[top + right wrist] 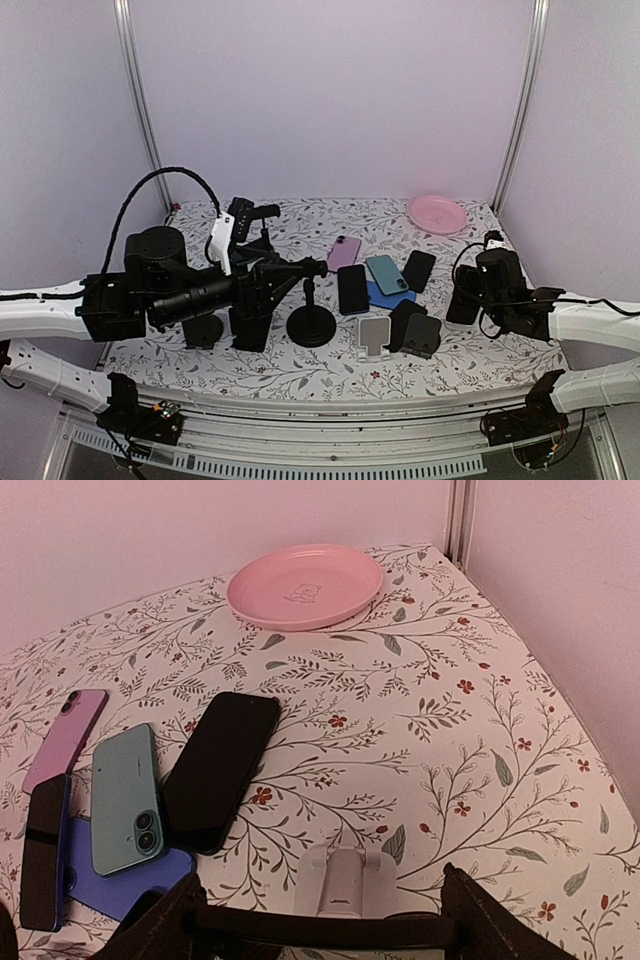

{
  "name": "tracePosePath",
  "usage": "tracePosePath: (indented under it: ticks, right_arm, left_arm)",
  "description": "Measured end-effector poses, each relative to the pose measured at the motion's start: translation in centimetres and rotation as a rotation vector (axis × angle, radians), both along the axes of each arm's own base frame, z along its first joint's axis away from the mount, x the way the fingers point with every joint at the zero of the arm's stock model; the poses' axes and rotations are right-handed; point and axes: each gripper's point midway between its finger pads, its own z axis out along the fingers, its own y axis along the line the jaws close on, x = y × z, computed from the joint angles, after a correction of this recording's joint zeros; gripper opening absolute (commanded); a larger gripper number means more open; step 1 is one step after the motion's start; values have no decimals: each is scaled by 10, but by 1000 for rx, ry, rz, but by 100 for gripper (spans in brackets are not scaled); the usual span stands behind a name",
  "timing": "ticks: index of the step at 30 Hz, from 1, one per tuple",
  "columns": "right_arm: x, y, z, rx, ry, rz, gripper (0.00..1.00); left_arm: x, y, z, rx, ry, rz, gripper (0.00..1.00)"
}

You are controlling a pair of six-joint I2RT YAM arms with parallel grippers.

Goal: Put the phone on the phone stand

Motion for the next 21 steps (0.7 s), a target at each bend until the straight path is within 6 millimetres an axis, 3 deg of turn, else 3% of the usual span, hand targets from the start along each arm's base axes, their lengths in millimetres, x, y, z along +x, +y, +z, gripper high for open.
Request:
tracePosePath:
  ticks: [9,21]
  right_arm:
    - [-6,-1,10,5,29,6,98]
    - [-7,8,55,57,37,37,99]
  left_arm:
    - [0,0,1,-2,-1,0,68]
    - [-1,0,1,-2,0,-4,68]
